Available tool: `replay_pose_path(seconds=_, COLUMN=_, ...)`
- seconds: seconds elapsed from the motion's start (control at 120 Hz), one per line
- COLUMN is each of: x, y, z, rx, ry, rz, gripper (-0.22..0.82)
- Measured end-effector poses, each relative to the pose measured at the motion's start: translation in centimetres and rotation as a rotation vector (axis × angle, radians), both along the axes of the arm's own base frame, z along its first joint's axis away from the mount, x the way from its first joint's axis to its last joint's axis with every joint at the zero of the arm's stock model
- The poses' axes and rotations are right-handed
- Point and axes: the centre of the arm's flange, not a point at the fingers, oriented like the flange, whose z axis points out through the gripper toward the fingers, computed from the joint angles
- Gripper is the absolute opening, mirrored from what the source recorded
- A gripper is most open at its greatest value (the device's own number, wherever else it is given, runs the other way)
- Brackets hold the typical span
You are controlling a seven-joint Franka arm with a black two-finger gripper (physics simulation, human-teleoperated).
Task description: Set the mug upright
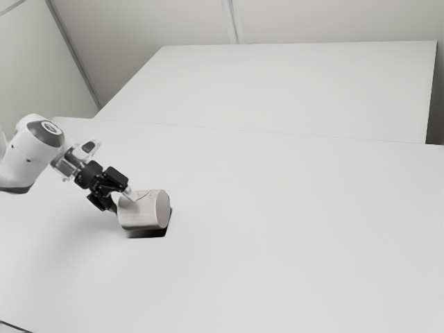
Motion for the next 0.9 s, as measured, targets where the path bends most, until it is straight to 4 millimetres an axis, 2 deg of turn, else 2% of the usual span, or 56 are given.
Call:
replay_pose_path(seconds=0.067, x=0.1, y=-0.3, z=0.2, rx=-0.010, ry=-0.019, rz=-0.002, gripper=0.55)
replay_pose_path(seconds=0.3, x=1.1, y=-1.4, z=1.7, rx=-0.015, ry=-0.078, rz=-0.034, gripper=0.35)
replay_pose_path(seconds=0.542, x=3.5, y=-3.5, z=2.6, rx=0.003, ry=-0.129, rz=-0.072, gripper=0.06)
replay_pose_path(seconds=0.725, x=4.8, y=-4.9, z=2.9, rx=0.002, ry=-0.161, rz=-0.083, gripper=-0.05)
replay_pose_path(seconds=0.9, x=5.3, y=-5.1, z=3.5, rx=0.006, ry=-0.177, rz=-0.083, gripper=-0.13)
